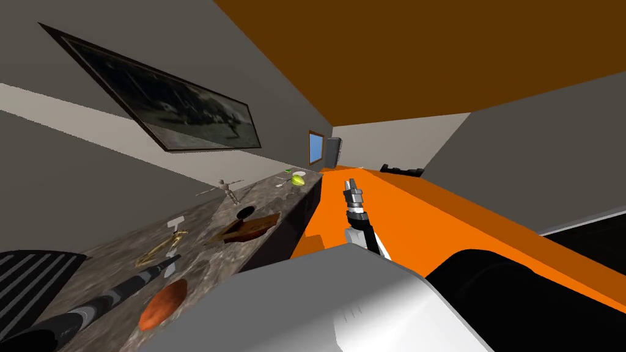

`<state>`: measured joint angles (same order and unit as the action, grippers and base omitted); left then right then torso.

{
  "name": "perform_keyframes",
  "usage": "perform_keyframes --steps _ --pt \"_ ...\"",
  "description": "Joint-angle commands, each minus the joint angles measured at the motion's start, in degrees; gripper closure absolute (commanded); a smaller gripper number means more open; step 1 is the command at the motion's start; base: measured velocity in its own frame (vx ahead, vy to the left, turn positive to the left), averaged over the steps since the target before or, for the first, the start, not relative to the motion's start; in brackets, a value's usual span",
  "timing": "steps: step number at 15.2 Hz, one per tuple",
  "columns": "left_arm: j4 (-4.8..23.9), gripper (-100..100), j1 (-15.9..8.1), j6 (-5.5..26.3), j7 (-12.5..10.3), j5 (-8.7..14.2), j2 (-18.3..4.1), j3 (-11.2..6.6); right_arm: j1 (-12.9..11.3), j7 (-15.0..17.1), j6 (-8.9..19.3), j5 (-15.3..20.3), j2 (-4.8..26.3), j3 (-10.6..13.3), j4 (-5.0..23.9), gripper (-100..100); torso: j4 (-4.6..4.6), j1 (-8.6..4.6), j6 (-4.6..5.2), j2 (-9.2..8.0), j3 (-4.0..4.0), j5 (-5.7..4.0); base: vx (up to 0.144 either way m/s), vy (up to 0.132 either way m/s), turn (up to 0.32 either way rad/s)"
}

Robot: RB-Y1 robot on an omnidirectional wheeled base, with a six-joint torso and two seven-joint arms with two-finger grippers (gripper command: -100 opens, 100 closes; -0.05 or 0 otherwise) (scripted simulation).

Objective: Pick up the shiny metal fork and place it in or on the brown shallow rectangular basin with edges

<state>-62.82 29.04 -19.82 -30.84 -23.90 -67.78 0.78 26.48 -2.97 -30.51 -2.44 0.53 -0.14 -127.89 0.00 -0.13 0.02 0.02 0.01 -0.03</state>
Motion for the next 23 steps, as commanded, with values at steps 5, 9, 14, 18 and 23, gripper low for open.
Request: perform_keyframes --steps 5,9,14,18,23 --pt "6.2 -100 1.1 1.5 -2.5 -2.2 -2.9 2.51 0.0 0.0 0.0 0.0 0.0 0.0 0.0 0 0.03 -0.05 0.02 0.13 0.08 -0.02 0.062 -0.032 -0.219" --pt "9.1 -100 1.9 2.2 -3.7 -3.3 -4.1 3.83 0.0 0.0 0.0 0.0 0.0 0.0 0.0 0 0.00 0.02 -0.02 -0.02 -0.01 0.01 0.035 -0.014 -0.085" --pt "11.6 -100 3.3 3.0 -4.6 -4.2 -5.0 4.88 0.0 0.0 0.0 0.0 0.0 0.0 0.0 0 0.04 0.00 -0.04 0.15 0.09 -0.01 0.070 -0.016 -0.177" --pt "12.6 100 2.5 4.0 -4.1 -4.0 -3.5 5.59 0.0 0.0 0.0 0.0 0.0 0.0 0.0 0 -0.05 0.32 0.15 -0.05 -0.04 0.12 -0.008 0.037 -0.109" --pt "11.8 100 3.3 3.1 -4.7 -4.3 -5.0 4.94 0.0 0.0 0.0 0.0 0.0 0.0 0.0 0 -0.02 0.33 0.09 -0.06 -0.03 0.15 0.002 -0.004 0.029"
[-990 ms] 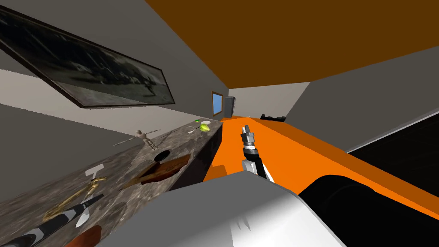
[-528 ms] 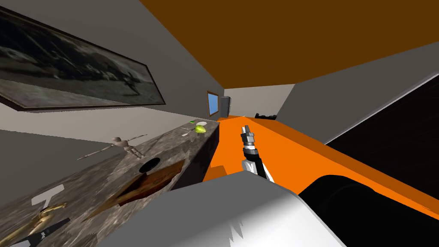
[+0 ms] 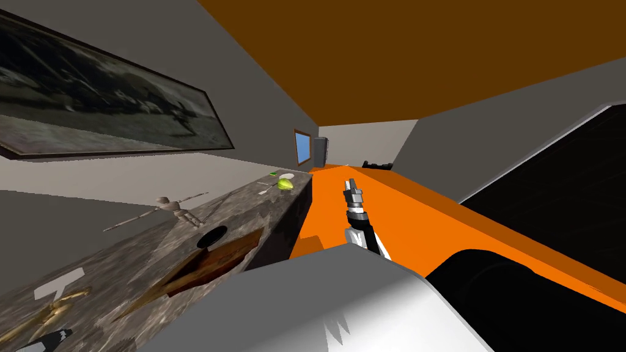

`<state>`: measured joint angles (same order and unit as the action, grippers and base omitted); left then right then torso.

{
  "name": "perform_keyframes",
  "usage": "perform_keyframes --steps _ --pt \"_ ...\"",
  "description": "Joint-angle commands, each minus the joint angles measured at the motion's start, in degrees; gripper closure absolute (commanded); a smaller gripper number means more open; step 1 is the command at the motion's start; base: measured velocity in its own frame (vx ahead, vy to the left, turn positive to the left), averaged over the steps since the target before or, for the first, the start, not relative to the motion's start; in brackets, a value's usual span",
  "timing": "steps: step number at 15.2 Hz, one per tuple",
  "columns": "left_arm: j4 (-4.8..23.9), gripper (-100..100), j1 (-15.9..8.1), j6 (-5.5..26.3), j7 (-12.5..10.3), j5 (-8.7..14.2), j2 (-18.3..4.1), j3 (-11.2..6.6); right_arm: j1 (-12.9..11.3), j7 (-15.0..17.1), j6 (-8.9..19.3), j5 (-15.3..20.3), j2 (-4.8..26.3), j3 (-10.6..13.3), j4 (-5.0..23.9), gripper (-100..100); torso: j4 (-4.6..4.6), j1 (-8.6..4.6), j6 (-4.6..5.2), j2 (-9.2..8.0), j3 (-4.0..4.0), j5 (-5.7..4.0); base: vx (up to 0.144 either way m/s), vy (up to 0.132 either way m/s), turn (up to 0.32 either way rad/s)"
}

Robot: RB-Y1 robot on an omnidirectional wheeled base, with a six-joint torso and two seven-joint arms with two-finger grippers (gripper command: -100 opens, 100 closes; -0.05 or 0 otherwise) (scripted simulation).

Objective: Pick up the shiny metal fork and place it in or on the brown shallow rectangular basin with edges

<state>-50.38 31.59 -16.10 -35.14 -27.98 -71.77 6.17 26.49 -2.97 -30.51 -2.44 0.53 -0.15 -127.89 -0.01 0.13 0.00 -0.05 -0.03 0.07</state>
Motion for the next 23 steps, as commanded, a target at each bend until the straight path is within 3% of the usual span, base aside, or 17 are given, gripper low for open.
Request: perform_keyframes --steps 1,2,14,19,21,22,23 --pt "0.0 100 0.0 0.0 0.0 0.0 0.0 0.00 0.0 0.0 0.0 0.0 0.0 0.0 0.0 0 0.00 0.00 0.00 0.00 0.00 0.00 0.008 -0.027 0.106" --pt "0.3 100 1.0 -1.1 -1.0 -0.5 -0.9 -2.04 0.0 0.0 0.0 0.0 0.0 0.0 0.0 0 0.00 -0.03 0.04 -0.01 -0.01 0.02 0.010 -0.063 0.053" --pt "1.4 100 6.9 -6.7 -7.2 -3.3 -6.8 -14.07 0.0 0.0 0.0 0.0 0.0 0.0 0.0 0 -0.03 -1.39 0.14 0.07 0.02 -0.51 0.015 -0.193 0.082" --pt "0.9 100 8.3 -8.0 -9.2 -3.9 -8.6 -16.62 0.0 0.0 0.0 0.0 0.0 0.0 0.0 0 -0.06 -1.06 0.09 -0.08 -0.06 -0.44 -0.012 -0.132 0.047" --pt "-0.3 100 8.3 -8.1 -10.6 -3.6 -10.3 -16.47 0.0 0.0 0.0 0.0 0.0 0.0 0.0 0 -0.05 -1.26 0.14 -0.02 -0.04 -0.43 0.017 -0.220 0.066" --pt "-1.6 100 7.7 -7.7 -11.7 -2.9 -11.6 -15.16 0.0 0.0 0.0 0.0 0.0 0.0 0.0 0 -0.04 -1.43 0.18 0.05 0.00 -0.44 0.029 -0.241 0.033" --pt "-1.6 100 7.7 -7.7 -11.7 -2.9 -11.6 -15.16 0.0 0.0 0.0 0.0 0.0 0.0 0.0 0 -0.03 -1.51 0.28 0.14 0.05 -0.47 0.030 -0.199 -0.009"
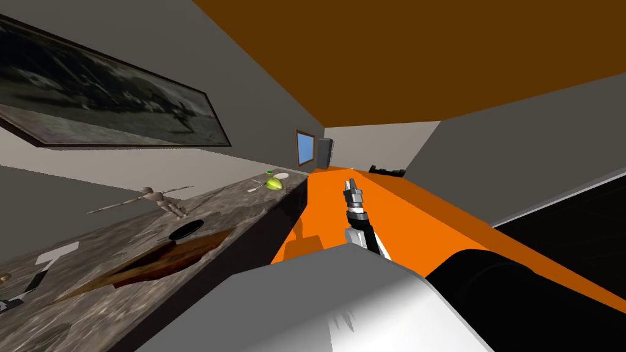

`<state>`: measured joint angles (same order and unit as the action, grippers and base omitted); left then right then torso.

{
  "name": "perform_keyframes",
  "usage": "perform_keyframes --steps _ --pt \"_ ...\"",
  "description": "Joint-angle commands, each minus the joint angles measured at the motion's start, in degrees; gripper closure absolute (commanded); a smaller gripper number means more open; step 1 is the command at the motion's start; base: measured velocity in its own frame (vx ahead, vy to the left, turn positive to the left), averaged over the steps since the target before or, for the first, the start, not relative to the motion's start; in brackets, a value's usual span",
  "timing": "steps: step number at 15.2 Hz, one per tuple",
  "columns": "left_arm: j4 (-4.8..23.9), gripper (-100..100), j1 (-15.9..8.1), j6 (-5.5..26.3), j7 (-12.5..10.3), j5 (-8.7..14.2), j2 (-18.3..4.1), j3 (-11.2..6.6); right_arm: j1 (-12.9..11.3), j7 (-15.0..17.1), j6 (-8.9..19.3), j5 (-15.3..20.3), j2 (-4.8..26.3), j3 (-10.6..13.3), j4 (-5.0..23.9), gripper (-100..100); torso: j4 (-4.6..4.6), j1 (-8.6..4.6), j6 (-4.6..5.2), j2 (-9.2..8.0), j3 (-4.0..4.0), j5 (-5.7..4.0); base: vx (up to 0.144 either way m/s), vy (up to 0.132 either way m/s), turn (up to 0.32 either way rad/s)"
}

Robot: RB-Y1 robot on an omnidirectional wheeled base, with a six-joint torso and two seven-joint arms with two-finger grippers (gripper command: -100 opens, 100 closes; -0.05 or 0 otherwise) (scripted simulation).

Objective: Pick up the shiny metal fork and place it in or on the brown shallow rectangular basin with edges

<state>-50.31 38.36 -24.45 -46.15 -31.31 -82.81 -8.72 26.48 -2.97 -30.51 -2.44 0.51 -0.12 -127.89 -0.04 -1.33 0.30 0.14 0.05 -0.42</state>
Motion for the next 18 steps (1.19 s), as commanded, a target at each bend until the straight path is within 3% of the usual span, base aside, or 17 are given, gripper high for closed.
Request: perform_keyframes --steps 1,2,4,5,6,10,11,14,15,16,17,18 --pt "-1.6 100 0.9 0.6 -0.7 0.5 -0.6 -0.26 0.0 0.0 0.0 0.0 0.0 0.0 0.0 0 0.00 0.00 0.00 0.00 0.00 0.00 0.026 -0.122 -0.026" --pt "-3.2 100 0.0 1.3 -2.0 1.6 -2.2 1.79 0.0 0.0 0.0 0.0 0.0 0.0 0.0 0 0.00 0.20 -0.03 0.00 0.00 0.01 0.029 -0.120 -0.014" --pt "-3.8 100 -0.4 1.6 -2.4 2.0 -2.8 2.57 0.0 0.0 0.0 0.0 0.0 0.0 0.0 0 0.00 0.36 0.05 0.05 0.03 0.10 0.027 -0.115 -0.016" --pt "-4.9 100 -1.1 2.1 -3.3 2.8 -3.9 4.23 0.0 0.0 0.0 0.0 0.0 0.0 0.0 0 0.00 0.44 0.04 0.05 0.02 0.10 0.039 -0.120 -0.022" --pt "-4.9 100 -1.1 2.1 -3.3 2.8 -3.9 4.23 0.0 0.0 0.0 0.0 0.0 0.0 0.0 0 0.00 0.43 0.05 0.07 0.03 0.11 0.034 -0.113 -0.015" --pt "-7.1 100 -2.3 3.2 -4.8 4.4 -5.5 7.79 0.0 0.0 0.0 0.0 0.0 0.0 0.0 0 -0.01 0.63 -0.01 0.02 0.00 0.17 0.029 -0.085 -0.021" --pt "-7.1 100 -2.3 3.2 -4.8 4.4 -5.5 7.79 0.0 0.0 0.0 0.0 0.0 0.0 0.0 0 -0.01 0.67 -0.03 0.02 0.01 0.19 0.026 -0.068 -0.014" --pt "-8.8 100 -2.9 3.7 -5.7 5.4 -5.8 10.68 0.0 0.0 0.0 0.0 0.0 0.0 0.0 0 -0.02 0.82 -0.09 -0.07 -0.05 0.22 0.017 -0.054 -0.016" --pt "-9.0 100 -2.8 3.6 -5.8 5.5 -5.6 11.08 0.0 0.0 0.0 0.0 0.0 0.0 0.0 0 -0.02 0.83 -0.11 -0.08 -0.05 0.25 0.022 -0.054 -0.017" --pt "-9.3 100 -2.0 4.0 -5.7 5.4 -6.0 9.86 0.0 0.0 0.0 0.0 0.0 0.0 0.0 0 -0.02 0.84 -0.12 -0.09 -0.05 0.24 0.012 -0.033 -0.007" --pt "-9.5 -100 -2.0 4.1 -5.9 5.5 -6.0 10.07 0.0 0.0 0.0 0.0 0.0 0.0 0.0 0 -0.04 0.91 -0.15 -0.12 -0.08 0.20 0.005 -0.014 -0.001" --pt "-9.5 -100 -2.0 4.1 -5.9 5.5 -6.0 10.06 0.0 0.0 0.0 0.0 0.0 0.0 0.0 0 -0.05 0.98 -0.16 -0.16 -0.10 0.21 0.003 -0.007 0.000"
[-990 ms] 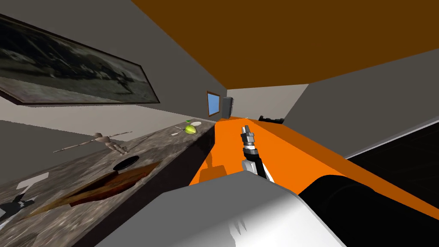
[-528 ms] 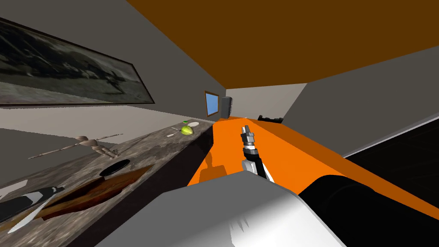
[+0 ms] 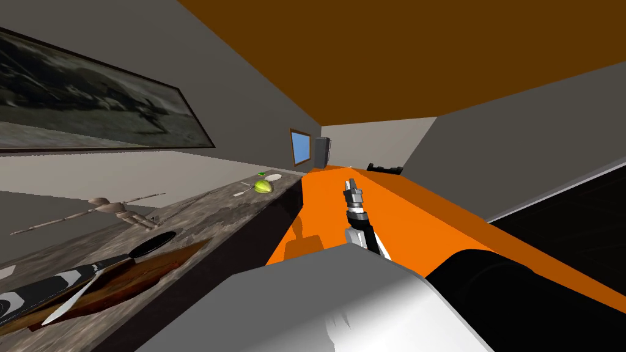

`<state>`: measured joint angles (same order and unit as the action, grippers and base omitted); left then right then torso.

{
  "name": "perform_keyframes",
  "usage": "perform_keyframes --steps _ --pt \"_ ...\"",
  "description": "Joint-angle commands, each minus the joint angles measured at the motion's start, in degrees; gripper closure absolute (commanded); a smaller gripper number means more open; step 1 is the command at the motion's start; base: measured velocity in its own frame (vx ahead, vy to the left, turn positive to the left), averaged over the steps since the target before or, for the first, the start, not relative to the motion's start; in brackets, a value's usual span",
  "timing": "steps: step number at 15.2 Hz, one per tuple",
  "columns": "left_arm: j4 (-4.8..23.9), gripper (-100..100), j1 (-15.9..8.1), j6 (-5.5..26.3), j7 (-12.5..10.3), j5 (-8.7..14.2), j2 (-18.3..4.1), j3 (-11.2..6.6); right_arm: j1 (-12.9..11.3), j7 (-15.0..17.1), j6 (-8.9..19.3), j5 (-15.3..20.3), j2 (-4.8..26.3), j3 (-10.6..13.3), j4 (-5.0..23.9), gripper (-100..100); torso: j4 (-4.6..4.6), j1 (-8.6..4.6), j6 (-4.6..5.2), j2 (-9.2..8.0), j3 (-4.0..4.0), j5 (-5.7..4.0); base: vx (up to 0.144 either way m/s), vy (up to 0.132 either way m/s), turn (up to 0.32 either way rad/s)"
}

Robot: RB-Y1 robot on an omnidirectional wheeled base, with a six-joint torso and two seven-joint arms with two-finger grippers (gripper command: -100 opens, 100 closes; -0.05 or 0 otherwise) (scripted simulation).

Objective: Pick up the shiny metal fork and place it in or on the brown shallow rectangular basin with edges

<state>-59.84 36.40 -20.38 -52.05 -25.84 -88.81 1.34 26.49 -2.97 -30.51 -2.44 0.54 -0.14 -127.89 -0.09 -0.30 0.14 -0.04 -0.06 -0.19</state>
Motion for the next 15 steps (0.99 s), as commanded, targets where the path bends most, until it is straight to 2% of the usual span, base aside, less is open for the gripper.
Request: perform_keyframes --steps 1,3,4,12,13,15 --pt "0.0 -100 0.0 0.0 0.0 0.0 0.0 0.00 0.0 0.0 0.0 0.0 0.0 0.0 0.0 0 0.00 0.00 0.00 0.00 0.00 0.00 0.000 0.000 0.000" --pt "0.0 -100 0.0 0.0 0.0 0.0 0.0 0.00 0.0 0.0 0.0 0.0 0.0 0.0 0.0 0 -0.01 0.05 0.00 -0.03 -0.02 0.02 0.000 0.000 0.000" --pt "-0.4 -100 0.6 -0.3 -1.6 0.1 -1.8 -0.31 0.0 0.0 0.0 0.0 0.0 0.0 0.0 0 -0.01 0.06 0.00 -0.04 -0.02 0.02 -0.012 0.001 0.032" --pt "-2.2 -100 2.9 -1.3 -8.2 0.3 -9.0 -1.55 0.0 0.0 0.0 0.0 0.0 0.0 0.0 0 -0.04 0.10 -0.01 -0.18 -0.11 0.01 -0.032 0.009 0.037" --pt "-1.5 -100 1.7 -1.3 -7.1 0.0 -7.8 -0.71 0.0 0.0 0.0 0.0 0.0 0.0 0.0 0 -0.04 0.10 0.00 -0.17 -0.10 0.01 -0.016 0.007 0.009" --pt "-1.6 -100 1.7 -1.4 -7.5 0.0 -8.0 -0.68 0.0 0.0 0.0 0.0 0.0 0.0 0.0 0 -0.03 0.09 -0.01 -0.12 -0.07 0.03 -0.003 0.001 -0.001"
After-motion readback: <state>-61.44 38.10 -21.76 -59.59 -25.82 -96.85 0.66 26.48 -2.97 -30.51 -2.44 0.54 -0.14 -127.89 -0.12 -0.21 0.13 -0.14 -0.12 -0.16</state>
